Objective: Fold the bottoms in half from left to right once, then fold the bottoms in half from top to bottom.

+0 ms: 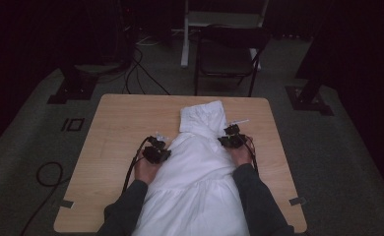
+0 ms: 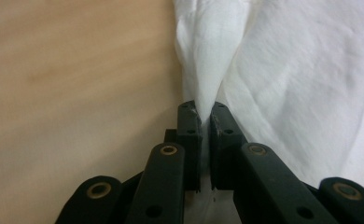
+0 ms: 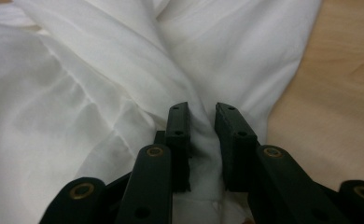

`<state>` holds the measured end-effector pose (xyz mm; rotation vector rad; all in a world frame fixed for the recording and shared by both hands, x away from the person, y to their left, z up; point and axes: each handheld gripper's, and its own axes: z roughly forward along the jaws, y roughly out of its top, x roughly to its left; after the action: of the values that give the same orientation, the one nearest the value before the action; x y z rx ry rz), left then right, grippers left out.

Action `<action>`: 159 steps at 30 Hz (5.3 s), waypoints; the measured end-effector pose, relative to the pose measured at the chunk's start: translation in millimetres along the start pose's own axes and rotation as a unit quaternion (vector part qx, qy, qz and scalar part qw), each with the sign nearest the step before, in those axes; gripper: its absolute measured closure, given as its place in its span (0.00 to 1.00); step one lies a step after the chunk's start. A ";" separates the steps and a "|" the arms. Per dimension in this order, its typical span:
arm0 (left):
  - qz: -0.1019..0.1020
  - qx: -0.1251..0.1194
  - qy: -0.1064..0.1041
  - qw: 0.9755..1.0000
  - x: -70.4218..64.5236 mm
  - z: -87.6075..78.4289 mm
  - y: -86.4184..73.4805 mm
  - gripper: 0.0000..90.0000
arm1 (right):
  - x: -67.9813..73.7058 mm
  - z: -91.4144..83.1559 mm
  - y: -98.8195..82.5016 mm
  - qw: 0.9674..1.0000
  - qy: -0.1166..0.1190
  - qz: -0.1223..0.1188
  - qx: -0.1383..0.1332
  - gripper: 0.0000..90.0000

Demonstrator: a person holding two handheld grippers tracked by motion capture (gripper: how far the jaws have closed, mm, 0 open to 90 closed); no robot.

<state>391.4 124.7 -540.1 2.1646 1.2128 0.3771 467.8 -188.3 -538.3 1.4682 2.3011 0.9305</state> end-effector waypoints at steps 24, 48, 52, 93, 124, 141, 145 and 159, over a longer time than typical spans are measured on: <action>0.010 -0.006 -0.004 1.000 -11.8 -7.1 -8.9 0.81 | 103.9 -18.6 40.5 0.978 0.077 -0.187 -0.061 0.70; 0.022 0.000 0.003 1.000 -24.5 -12.7 -16.6 0.87 | -8.0 -36.0 66.2 0.994 0.005 0.026 -0.101 0.99; 0.004 -0.012 -0.004 1.000 -20.8 -15.0 -13.9 0.62 | -26.7 -37.2 57.5 0.993 0.000 0.052 -0.103 0.86; -0.020 0.008 0.016 1.000 -3.4 34.5 44.7 0.67 | -14.4 11.1 21.2 0.999 -0.036 0.022 0.012 0.83; -0.014 0.008 0.005 1.000 -15.9 -1.0 -1.0 0.69 | 9.5 -4.6 -7.7 1.000 0.008 -0.018 0.004 0.82; -0.048 -0.043 -0.006 0.998 8.1 -16.9 33.3 0.54 | -12.9 -24.2 15.5 0.999 0.025 0.012 -0.046 0.67; -0.057 -0.051 -0.003 0.997 13.3 -9.3 52.8 0.53 | -21.2 -29.1 30.6 0.997 0.021 0.032 -0.067 0.67; -0.064 -0.001 0.017 0.998 12.8 46.4 63.2 0.56 | -12.0 21.4 46.7 0.998 0.021 0.048 -0.025 0.63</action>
<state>464.4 93.7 -535.9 2.0731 1.3610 0.3620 518.0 -177.5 -526.3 1.5655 2.2367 1.0477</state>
